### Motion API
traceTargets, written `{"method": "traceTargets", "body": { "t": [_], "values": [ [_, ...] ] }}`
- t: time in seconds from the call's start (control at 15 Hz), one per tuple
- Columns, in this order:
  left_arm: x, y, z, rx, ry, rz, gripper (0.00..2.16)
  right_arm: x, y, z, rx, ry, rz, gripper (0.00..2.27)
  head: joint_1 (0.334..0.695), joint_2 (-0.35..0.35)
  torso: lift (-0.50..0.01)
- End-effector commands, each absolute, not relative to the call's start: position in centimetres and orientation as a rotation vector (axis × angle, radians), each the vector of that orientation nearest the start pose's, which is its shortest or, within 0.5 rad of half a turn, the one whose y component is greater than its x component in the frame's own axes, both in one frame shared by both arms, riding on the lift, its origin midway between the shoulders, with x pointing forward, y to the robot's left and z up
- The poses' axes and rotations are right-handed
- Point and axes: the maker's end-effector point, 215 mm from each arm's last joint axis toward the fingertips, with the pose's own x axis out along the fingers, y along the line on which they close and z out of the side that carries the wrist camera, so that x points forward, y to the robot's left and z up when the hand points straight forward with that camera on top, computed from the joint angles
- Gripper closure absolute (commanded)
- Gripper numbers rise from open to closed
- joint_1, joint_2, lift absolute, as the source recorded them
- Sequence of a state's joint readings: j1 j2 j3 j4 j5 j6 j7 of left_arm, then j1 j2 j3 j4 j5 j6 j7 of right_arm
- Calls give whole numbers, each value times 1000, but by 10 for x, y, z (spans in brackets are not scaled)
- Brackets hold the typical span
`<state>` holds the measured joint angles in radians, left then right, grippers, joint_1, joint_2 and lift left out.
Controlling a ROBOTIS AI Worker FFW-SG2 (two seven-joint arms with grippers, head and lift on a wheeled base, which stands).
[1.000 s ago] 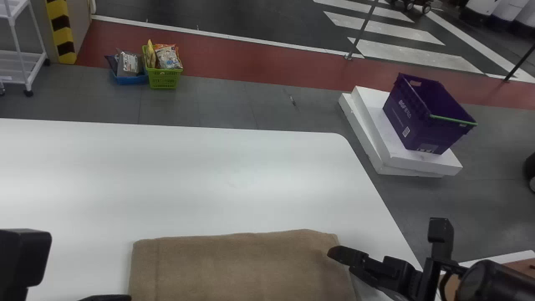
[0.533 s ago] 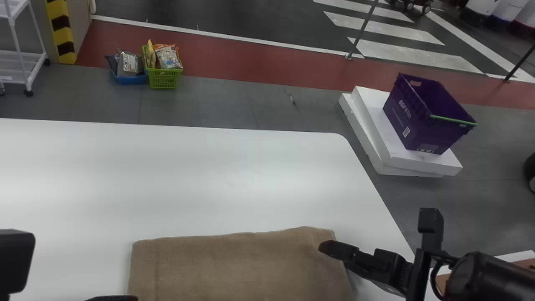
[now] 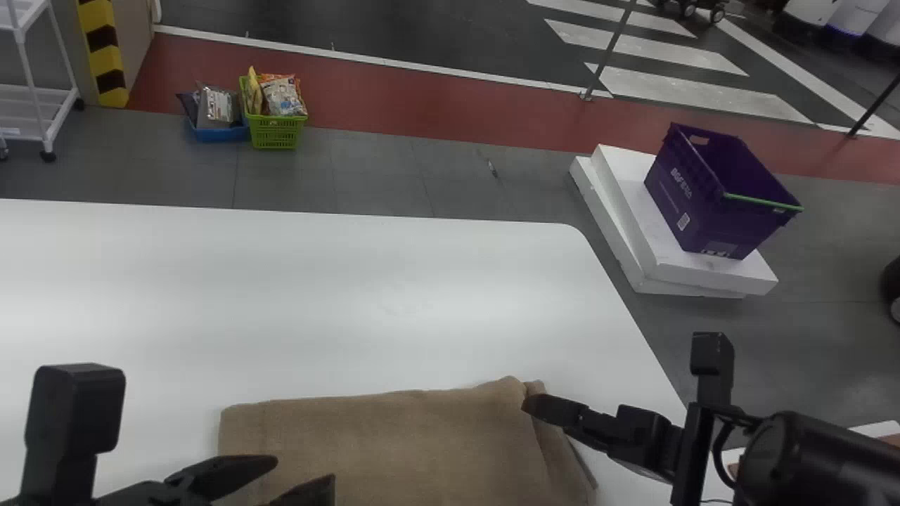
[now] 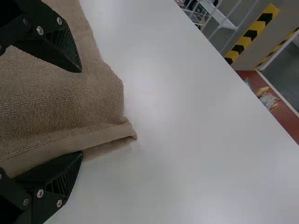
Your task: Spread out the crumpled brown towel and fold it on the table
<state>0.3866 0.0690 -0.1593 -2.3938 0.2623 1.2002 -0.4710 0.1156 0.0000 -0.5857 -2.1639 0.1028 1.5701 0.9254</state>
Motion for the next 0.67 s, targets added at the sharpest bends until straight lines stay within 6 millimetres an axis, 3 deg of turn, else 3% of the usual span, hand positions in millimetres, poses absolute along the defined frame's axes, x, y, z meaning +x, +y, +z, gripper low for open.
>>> {"method": "traceTargets", "body": {
  "t": [0.0,0.13,0.27,0.33,0.53,0.6],
  "values": [
    [334,10,-401,-285,744,-782,383,372,-327,-427,647,845,188,356,695,-350,-127],
    [337,18,-406,-259,749,-760,515,372,-328,-423,655,834,199,589,695,-350,-127],
    [335,27,-412,-247,760,-743,549,374,-328,-414,652,814,213,593,695,-350,-127],
    [335,33,-415,-240,765,-728,839,373,-328,-412,658,806,216,593,695,-350,-127],
    [328,47,-428,-234,791,-699,883,368,-331,-409,667,797,219,593,695,-350,-127],
    [325,49,-433,-225,803,-689,994,366,-333,-409,676,792,219,593,695,-350,-127]
  ]
}}
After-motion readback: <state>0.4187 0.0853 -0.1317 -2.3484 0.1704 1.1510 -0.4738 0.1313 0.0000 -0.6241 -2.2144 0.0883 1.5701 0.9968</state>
